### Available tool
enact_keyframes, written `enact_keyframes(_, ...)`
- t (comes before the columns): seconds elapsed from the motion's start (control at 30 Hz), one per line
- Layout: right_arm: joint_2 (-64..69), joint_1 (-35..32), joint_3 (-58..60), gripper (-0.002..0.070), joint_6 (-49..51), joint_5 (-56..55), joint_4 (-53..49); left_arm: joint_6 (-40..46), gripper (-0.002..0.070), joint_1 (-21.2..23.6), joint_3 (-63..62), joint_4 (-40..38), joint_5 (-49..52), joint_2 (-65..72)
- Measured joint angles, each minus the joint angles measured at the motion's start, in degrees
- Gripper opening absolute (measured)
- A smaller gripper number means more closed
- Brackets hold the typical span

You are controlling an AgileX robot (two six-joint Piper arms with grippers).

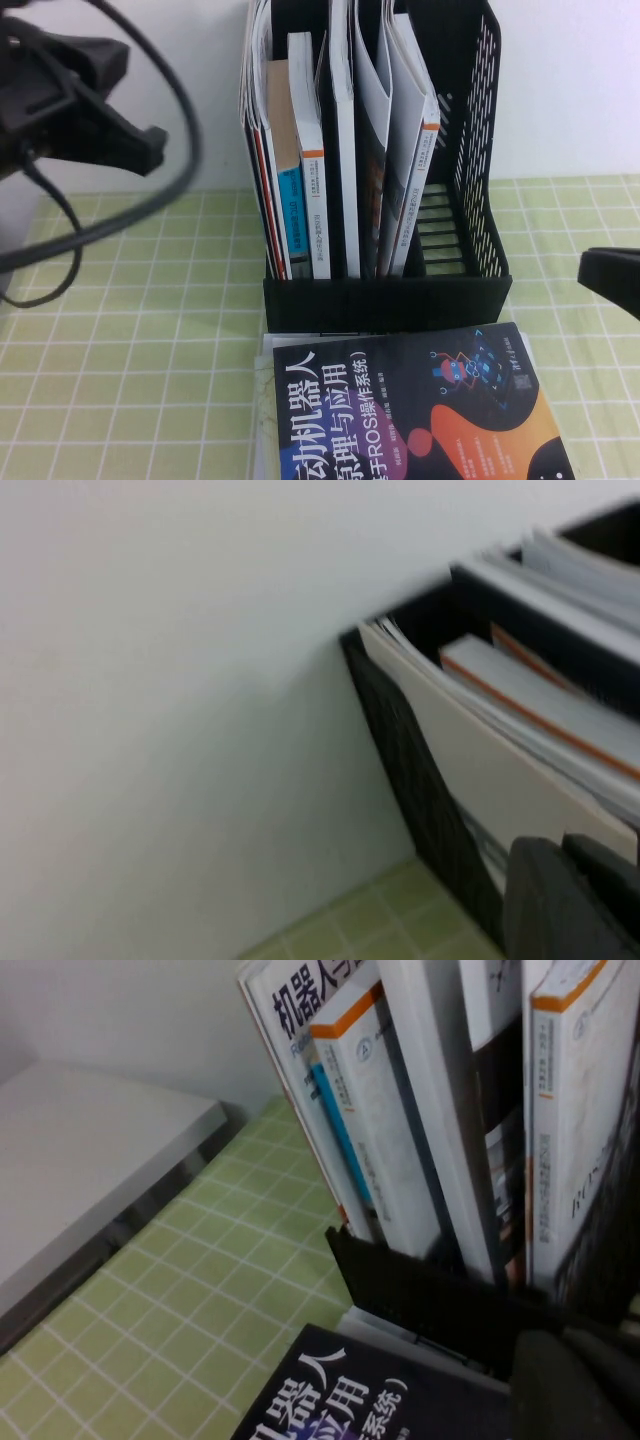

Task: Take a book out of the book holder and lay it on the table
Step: Hold the bookshelf

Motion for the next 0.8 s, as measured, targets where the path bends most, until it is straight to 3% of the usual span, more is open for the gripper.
enact_keyframes(0.1, 3.9, 0.0, 0.0, -0.0001, -8.7, 0.0, 8.0, 10.9, -0.0003, -3.4, -6.3, -2.5, 12.1, 5.5)
enact_keyframes(0.23, 5.5, 0.0, 0.0, -0.0001, -19.7, -0.6, 16.3, 22.0, -0.0003, -4.1, -12.7, -9.8, 22.0, 10.0)
enact_keyframes(0.47, 7.2, 0.0, 0.0, -0.0001, -28.4, 1.2, 25.9, 40.2, -0.0003, -4.1, -24.1, -30.6, 20.2, 14.5)
enact_keyframes(0.63, 12.1, 0.1, 0.0, -0.0001, -32.8, 11.0, 26.3, 44.0, -0.0002, -4.1, -32.4, -37.5, 19.2, 22.5)
enact_keyframes(0.8, 16.5, 0.1, 0.0, -0.0001, -35.0, 10.1, 26.3, 48.9, -0.0003, -4.1, -40.9, -45.7, 19.1, 33.5)
